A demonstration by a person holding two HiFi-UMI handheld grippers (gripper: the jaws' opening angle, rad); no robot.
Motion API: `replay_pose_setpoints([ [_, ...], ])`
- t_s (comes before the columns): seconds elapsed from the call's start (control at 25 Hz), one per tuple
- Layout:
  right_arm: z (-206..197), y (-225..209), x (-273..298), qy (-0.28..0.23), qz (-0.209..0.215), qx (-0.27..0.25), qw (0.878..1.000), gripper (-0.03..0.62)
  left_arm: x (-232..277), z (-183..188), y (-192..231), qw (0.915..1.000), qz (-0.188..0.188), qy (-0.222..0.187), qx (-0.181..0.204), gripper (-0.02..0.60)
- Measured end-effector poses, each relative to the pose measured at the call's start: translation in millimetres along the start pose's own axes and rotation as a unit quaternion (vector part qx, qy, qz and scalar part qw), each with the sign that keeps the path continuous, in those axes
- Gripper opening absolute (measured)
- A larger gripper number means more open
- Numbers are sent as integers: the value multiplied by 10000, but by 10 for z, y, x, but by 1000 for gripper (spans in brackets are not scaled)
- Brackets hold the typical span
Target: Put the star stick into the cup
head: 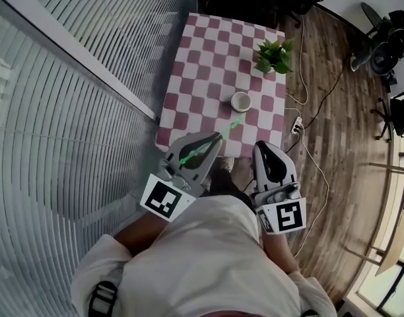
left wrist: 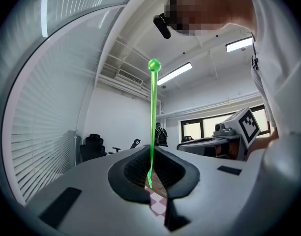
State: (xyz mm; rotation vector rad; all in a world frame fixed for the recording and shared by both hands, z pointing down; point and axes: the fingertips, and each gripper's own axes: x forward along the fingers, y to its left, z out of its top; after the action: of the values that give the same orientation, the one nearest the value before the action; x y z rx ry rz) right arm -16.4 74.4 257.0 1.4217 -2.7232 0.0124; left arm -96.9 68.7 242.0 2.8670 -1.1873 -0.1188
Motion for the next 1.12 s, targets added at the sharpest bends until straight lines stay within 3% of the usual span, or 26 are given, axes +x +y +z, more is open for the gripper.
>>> replay_pose_setpoints([
  [1.12, -110, -1710, 607, 5, 217, 262, 9994, 37, 1820, -135, 260, 9995, 85, 295, 22, 40],
])
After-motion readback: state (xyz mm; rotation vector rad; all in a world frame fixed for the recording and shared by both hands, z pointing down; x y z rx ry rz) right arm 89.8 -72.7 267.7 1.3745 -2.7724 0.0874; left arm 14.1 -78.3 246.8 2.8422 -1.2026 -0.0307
